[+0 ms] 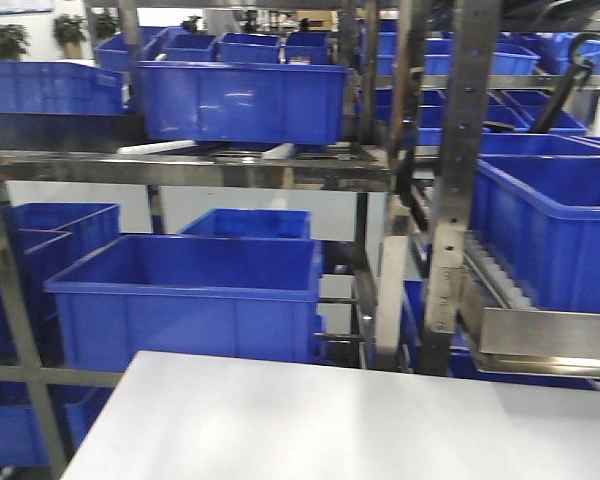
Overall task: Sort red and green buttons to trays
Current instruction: 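Drive the base to the counter holding both buttons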
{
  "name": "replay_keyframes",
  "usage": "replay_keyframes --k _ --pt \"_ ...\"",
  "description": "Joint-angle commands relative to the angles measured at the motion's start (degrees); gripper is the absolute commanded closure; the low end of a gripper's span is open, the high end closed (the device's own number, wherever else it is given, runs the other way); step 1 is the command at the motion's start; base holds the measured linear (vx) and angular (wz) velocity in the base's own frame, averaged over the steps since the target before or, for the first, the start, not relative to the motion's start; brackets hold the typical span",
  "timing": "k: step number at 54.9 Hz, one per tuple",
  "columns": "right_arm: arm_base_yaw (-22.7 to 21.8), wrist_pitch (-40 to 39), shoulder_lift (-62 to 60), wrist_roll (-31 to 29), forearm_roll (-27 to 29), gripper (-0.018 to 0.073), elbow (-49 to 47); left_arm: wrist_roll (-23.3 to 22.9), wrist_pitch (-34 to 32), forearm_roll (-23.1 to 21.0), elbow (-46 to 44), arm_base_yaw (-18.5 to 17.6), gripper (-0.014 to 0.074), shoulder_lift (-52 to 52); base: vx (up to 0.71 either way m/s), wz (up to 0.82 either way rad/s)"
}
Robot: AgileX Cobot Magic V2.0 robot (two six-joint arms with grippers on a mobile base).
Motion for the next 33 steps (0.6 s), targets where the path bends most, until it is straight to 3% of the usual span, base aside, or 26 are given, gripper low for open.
replay_keyframes --k 1,33 --pt "-0.4 -4.2 0.2 -0.3 -0.7 0.0568 -1.7 0.1 -3.1 0.3 -1.6 -0.3 0.0595 -0.1 -0.02 0.36" --pt "-0.4 -4.2 0.2 -0.3 -0.7 0.0568 -1.7 0.1 -3.1 0.3 -1.6 -0.3 0.0595 -0.1 -0.03 0.46"
